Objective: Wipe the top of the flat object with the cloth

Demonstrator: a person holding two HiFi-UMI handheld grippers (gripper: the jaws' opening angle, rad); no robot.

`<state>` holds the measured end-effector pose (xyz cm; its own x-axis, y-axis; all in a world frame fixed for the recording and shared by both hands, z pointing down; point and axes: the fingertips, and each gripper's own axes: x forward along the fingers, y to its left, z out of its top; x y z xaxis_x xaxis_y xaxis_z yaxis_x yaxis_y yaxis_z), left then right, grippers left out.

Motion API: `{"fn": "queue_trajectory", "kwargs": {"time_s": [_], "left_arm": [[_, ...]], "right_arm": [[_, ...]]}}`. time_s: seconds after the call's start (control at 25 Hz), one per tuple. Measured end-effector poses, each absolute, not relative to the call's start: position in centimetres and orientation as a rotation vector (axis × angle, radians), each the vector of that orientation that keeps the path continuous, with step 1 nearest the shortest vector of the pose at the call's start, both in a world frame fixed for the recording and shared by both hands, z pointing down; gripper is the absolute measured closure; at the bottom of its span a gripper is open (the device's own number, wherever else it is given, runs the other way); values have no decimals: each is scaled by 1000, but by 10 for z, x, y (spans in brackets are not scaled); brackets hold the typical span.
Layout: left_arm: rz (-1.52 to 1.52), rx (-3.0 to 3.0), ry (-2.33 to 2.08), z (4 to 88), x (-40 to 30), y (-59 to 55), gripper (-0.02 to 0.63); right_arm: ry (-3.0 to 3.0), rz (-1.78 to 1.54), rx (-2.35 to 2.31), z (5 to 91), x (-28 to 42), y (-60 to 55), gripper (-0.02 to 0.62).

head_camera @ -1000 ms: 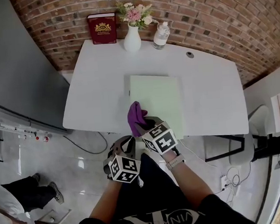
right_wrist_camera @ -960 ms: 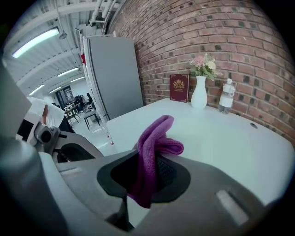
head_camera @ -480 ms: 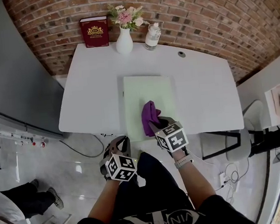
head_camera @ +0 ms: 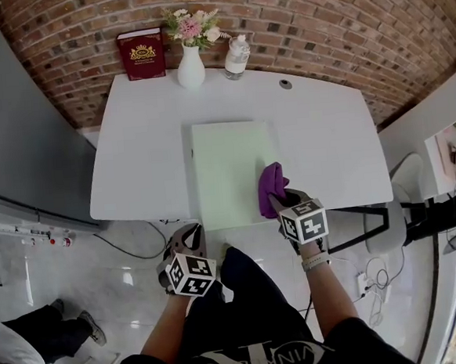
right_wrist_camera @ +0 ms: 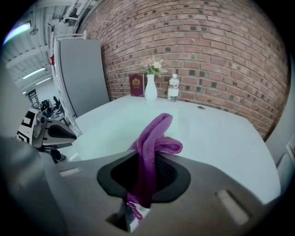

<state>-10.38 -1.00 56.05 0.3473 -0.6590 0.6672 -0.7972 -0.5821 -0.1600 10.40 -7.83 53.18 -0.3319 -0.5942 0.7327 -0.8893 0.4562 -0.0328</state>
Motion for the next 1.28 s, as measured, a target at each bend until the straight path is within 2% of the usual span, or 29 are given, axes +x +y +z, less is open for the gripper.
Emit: {"fn": "queue_trajectory", "kwargs": {"time_s": [0.36,0.52,0.68,1.04,1.28], "left_arm": [[1041,2427,-1313,560,-108,-6,592],[1031,2410,-1324,560,-115,3,592],[1005,2400,-1341,559,-120,9,592],[977,2409,-1355,553,-122,25,592],[969,2415,-1361,547,-118,27,592]], "right_arm": [[-1979,592,1341,530,150,-69,528],[-1833,318,1280,518,155,-60,528],[-1980,247,1236,487,100,-57,528],[-2369,531,1017,485,-41,-31,528],[-2365,597,877,508,-80,-19,528]]}}
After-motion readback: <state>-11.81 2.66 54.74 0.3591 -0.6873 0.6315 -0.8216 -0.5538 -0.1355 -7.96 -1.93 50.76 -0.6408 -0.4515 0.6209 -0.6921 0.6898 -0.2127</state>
